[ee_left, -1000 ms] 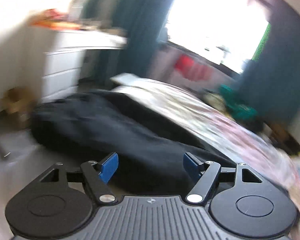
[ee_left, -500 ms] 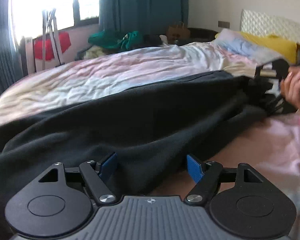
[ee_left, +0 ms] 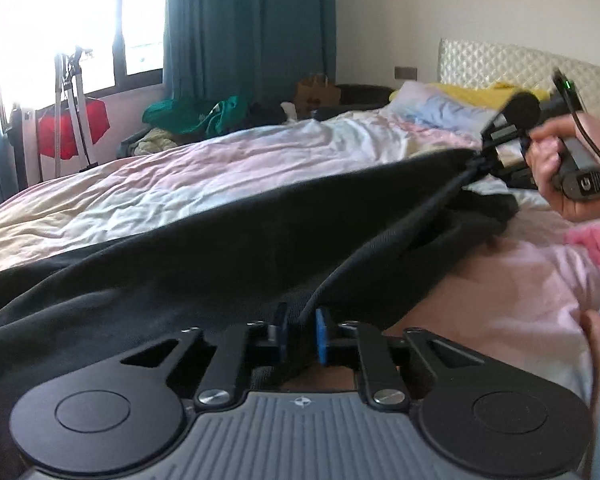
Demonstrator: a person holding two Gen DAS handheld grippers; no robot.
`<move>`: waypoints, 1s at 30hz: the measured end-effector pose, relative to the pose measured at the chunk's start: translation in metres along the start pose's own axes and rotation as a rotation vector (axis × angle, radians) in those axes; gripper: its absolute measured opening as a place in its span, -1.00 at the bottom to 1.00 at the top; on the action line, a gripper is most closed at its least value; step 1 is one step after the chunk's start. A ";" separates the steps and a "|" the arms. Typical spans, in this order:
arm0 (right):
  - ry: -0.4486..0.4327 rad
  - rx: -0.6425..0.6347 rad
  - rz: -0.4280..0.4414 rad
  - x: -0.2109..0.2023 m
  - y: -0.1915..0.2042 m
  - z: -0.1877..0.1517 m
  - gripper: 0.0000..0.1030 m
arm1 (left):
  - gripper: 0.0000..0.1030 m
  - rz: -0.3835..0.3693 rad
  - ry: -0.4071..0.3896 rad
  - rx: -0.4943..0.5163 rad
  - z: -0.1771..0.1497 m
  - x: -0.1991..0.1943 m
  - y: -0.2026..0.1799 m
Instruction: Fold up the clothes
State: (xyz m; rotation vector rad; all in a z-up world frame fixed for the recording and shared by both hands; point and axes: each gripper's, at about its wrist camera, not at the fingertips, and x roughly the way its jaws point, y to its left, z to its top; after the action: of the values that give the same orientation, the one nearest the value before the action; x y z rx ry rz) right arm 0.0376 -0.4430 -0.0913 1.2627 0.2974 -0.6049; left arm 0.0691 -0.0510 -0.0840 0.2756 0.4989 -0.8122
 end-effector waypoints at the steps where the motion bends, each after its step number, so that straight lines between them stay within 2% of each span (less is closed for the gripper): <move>1: 0.001 0.022 0.000 -0.004 -0.004 0.000 -0.90 | -0.87 -0.007 -0.005 -0.008 0.001 -0.003 0.002; 4: 0.004 0.031 0.010 -0.014 -0.005 -0.003 -0.91 | -0.93 0.008 -0.035 -0.007 0.007 -0.016 0.005; 9: 0.008 -0.012 -0.017 -0.033 0.001 -0.006 -0.91 | -0.93 -0.037 -0.089 -0.066 0.018 -0.050 0.012; 11: 0.043 0.050 -0.059 -0.034 -0.015 -0.007 -0.89 | -0.93 -0.044 -0.059 -0.078 0.016 -0.052 0.012; 14: 0.135 0.219 -0.095 -0.020 -0.043 -0.004 -0.84 | -0.92 -0.017 0.019 -0.054 0.005 -0.039 0.005; 16: 0.168 0.313 -0.090 -0.017 -0.057 -0.004 -0.81 | -0.91 -0.007 0.050 -0.045 0.000 -0.032 0.002; 18: 0.176 0.358 -0.067 -0.022 -0.061 -0.005 -0.68 | -0.90 -0.002 0.058 -0.058 -0.001 -0.030 0.003; 19: 0.185 0.351 -0.056 -0.024 -0.061 -0.005 -0.31 | -0.89 -0.004 0.056 -0.072 0.000 -0.030 0.005; 20: 0.209 0.339 -0.038 -0.024 -0.059 -0.006 0.24 | -0.87 -0.005 0.052 -0.090 0.000 -0.031 0.007; 21: 0.250 0.339 -0.019 -0.022 -0.059 -0.010 0.48 | -0.86 -0.008 0.048 -0.108 0.000 -0.031 0.009; 22: 0.291 0.338 0.000 -0.021 -0.058 -0.013 0.59 | -0.85 -0.010 0.047 -0.121 -0.001 -0.031 0.012; 26: 0.390 0.308 0.020 -0.010 -0.047 -0.025 0.60 | -0.83 -0.007 0.056 -0.158 -0.002 -0.029 0.017; 30: 0.393 0.343 0.039 0.006 -0.046 -0.026 0.61 | -0.83 -0.009 0.058 -0.176 -0.001 -0.026 0.021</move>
State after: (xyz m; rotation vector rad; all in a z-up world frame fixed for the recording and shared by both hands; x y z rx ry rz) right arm 0.0189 -0.4282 -0.1388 1.7171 0.5085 -0.3790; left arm 0.0697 -0.0203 -0.0707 0.1348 0.6229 -0.7651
